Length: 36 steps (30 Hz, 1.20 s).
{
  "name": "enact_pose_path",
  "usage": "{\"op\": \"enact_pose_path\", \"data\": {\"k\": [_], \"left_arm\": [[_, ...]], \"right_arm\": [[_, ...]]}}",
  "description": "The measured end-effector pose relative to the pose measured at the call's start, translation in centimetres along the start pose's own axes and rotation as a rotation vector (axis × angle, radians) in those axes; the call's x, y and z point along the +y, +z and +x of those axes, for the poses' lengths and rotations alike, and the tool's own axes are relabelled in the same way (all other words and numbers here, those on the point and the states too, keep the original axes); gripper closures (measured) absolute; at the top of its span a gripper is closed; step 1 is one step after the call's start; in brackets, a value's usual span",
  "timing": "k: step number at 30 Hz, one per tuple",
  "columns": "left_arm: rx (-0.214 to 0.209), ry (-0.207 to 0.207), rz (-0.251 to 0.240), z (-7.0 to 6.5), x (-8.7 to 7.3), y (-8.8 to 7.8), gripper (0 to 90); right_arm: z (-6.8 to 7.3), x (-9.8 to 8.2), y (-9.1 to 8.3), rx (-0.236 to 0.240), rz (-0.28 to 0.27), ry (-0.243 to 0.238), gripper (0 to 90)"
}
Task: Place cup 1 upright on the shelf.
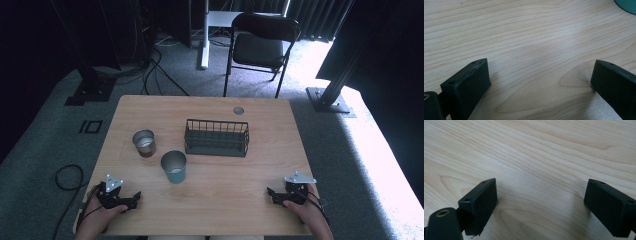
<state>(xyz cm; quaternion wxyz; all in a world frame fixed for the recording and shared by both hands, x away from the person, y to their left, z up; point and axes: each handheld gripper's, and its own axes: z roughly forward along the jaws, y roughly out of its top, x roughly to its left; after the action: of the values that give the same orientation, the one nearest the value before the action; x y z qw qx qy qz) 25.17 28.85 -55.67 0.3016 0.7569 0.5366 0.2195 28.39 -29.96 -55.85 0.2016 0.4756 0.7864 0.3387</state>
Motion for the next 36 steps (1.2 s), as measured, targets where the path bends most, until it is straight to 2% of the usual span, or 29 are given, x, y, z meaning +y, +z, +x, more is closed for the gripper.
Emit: {"op": "enact_pose_path", "data": {"k": [23, 36], "left_arm": [[0.000, 0.000, 0.000, 0.0, 0.0, 0.0, 2.8], [0.000, 0.000, 0.000, 0.0, 0.0, 0.0, 2.8]], "right_arm": [[0.3, -0.1, -0.1, 0.008, -0.007, 0.013, 11.0], [1.3, 0.7, 0.3, 0.040, -0.013, -0.024, 11.0]]}}
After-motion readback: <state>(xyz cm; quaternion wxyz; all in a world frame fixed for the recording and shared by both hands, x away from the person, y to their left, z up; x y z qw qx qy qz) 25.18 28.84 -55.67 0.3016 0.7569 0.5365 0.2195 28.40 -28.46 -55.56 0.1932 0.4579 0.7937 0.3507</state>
